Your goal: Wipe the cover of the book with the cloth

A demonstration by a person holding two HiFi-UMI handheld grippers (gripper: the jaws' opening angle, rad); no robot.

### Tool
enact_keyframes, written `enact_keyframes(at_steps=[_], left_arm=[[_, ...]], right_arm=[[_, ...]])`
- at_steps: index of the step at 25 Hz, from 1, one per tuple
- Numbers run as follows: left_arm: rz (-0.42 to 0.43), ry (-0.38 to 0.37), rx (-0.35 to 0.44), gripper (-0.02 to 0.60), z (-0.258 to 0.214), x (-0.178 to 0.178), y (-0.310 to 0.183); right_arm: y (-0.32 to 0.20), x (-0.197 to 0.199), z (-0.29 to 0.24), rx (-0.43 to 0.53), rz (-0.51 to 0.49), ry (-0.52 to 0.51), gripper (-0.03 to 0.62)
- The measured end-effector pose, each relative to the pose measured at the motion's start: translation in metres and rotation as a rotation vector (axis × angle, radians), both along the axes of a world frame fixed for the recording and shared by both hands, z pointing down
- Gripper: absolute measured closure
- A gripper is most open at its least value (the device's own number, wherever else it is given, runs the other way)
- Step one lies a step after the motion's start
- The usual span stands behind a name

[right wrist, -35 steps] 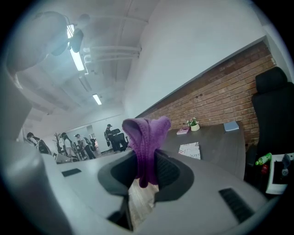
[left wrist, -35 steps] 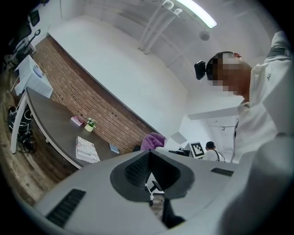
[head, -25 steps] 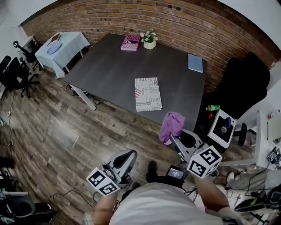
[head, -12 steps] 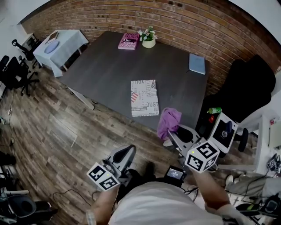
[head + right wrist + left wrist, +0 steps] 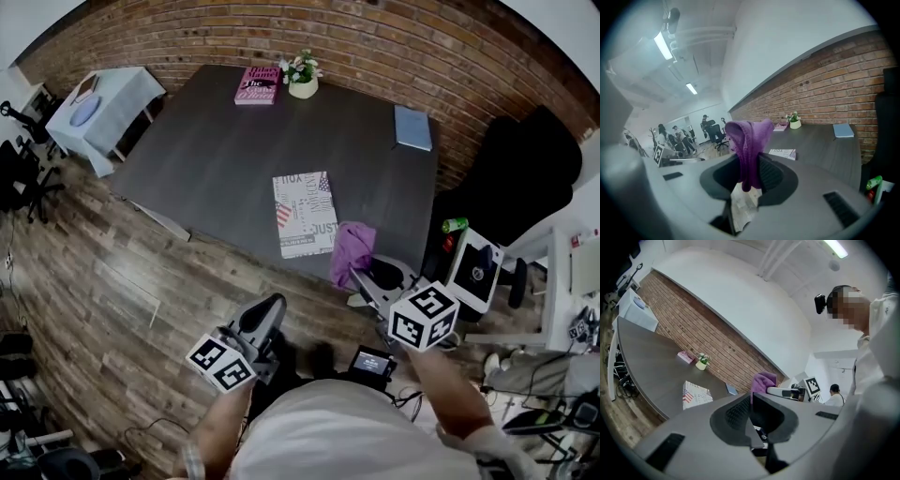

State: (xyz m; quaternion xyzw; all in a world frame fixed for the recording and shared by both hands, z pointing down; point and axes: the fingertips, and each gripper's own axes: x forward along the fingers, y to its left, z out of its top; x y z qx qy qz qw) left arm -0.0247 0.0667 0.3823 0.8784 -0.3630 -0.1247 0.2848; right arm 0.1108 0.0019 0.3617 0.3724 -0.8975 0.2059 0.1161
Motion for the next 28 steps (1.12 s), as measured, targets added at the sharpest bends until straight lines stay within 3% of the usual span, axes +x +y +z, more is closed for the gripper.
enact_keyframes(at_steps=[7, 11, 17, 24, 28], left_arm=[[0.074, -0.045, -0.035, 0.569, 0.021, -0.030, -0.045], [0.116, -0.060, -0.050, 0.535, 0.033, -0.044, -0.064], [0.168, -0.075, -0.051, 0.541, 0.049, -0.049, -0.090], [0.208, -0.032, -0.085, 0.571, 0.065, -0.034, -0.114], [0.190, -0.083, -0.136, 0.572, 0.088, -0.028, -0.130]], right_arm=[[-0.036, -0.029, 0.021, -0.048, 0.071, 0.037, 0.496], [-0.052, -0.044, 0.029, -0.058, 0.109, 0.060, 0.496], [-0.075, -0.059, 0.034, -0.047, 0.133, 0.122, 0.496], [-0.108, -0.066, 0.054, -0.082, 0.089, 0.179, 0.496], [-0.133, -0.072, 0.071, -0.118, 0.041, 0.204, 0.496]])
